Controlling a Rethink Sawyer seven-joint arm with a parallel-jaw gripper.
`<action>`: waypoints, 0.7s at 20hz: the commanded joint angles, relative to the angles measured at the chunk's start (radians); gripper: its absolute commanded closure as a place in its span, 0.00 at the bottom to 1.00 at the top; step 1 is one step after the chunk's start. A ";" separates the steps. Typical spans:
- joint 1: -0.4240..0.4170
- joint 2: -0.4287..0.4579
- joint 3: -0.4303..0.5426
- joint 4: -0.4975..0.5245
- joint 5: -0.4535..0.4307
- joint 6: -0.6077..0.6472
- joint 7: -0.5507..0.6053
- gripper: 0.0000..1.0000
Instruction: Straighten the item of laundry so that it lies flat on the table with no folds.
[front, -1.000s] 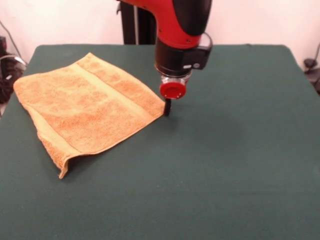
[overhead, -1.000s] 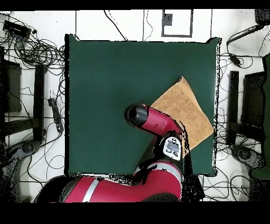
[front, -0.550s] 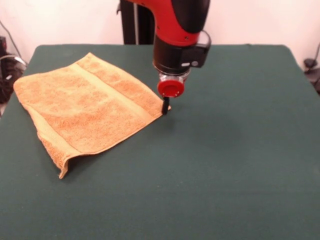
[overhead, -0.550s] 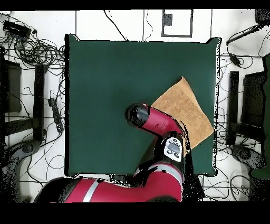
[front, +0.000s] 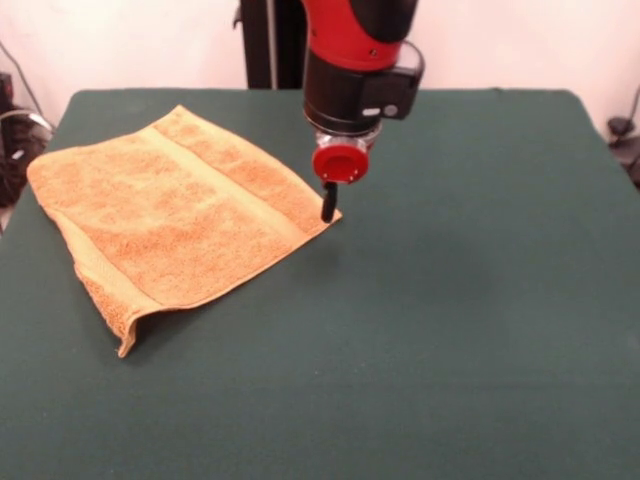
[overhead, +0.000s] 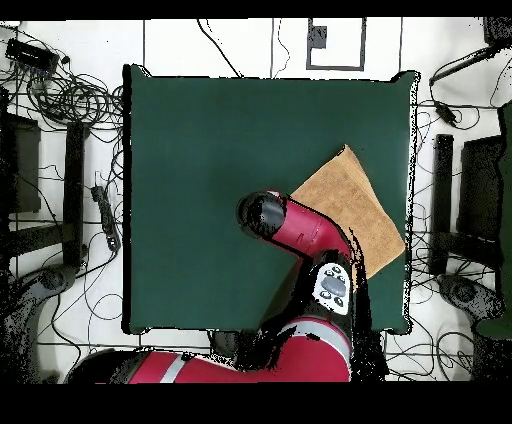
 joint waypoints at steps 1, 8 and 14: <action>0.039 0.020 0.023 0.033 0.048 0.123 0.160 0.00; 0.005 0.043 0.062 0.037 0.043 0.058 0.126 0.00; -0.020 0.049 0.062 0.039 0.028 0.039 0.102 0.00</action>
